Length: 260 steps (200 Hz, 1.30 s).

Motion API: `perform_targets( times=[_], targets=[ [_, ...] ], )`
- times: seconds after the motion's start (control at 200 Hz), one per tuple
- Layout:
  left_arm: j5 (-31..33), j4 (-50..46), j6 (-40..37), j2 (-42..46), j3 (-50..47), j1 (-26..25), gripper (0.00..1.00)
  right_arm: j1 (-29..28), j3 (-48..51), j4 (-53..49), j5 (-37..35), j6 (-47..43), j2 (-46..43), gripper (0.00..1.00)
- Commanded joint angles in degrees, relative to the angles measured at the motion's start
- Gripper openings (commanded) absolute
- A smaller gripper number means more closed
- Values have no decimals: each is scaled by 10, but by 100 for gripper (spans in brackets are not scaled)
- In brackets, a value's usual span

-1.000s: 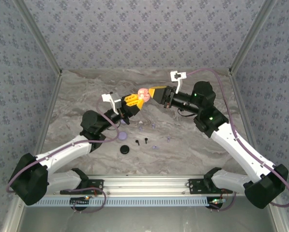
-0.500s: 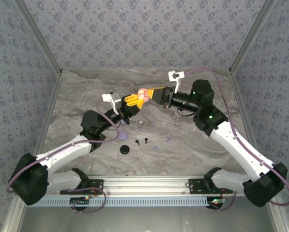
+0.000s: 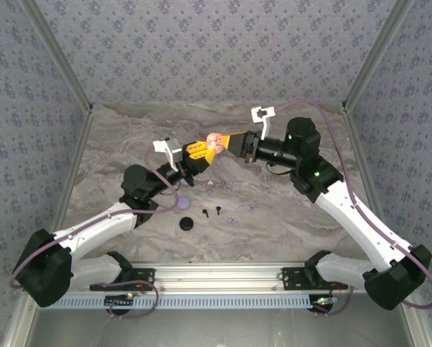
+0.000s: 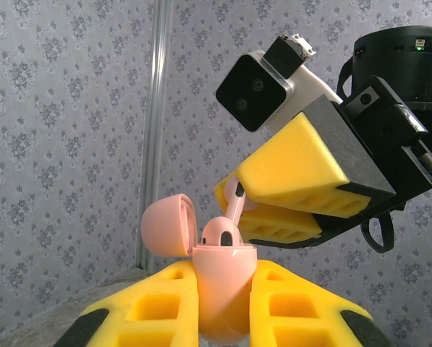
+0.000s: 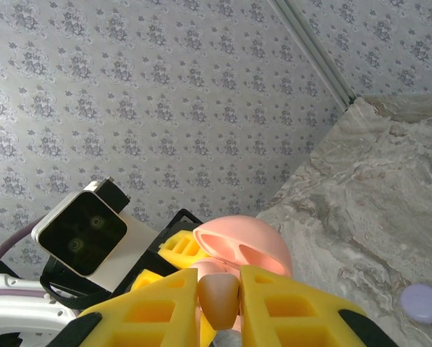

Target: Insert the wireless bluetooth earbuds into the charging case

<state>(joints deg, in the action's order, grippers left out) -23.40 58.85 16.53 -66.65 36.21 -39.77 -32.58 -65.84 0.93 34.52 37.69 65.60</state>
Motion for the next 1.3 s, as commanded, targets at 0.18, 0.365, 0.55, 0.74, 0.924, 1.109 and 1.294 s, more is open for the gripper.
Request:
perform_targets(
  times=[0.18,0.365,0.55,0.74,0.924,1.109,1.294],
  targets=[
    [-10,23,-11,10,10,-1,0,5,-14,-36,1,-12,-16,21],
    [-17,20,-15,8,11,-1,0,10,-12,-37,-1,-12,-21,21],
    [-20,17,-17,7,13,-1,0,13,-14,-38,12,-12,-18,21],
    [-24,17,-17,7,16,-1,0,10,-16,-44,27,-11,-1,21],
    [-26,16,-16,7,14,-1,0,5,-20,-47,39,-12,12,21],
    [-25,17,-16,7,16,-1,0,5,-42,-84,37,-38,20,21],
    [-26,18,-15,9,16,-2,0,6,-47,-99,33,-45,22,25]
  ],
)
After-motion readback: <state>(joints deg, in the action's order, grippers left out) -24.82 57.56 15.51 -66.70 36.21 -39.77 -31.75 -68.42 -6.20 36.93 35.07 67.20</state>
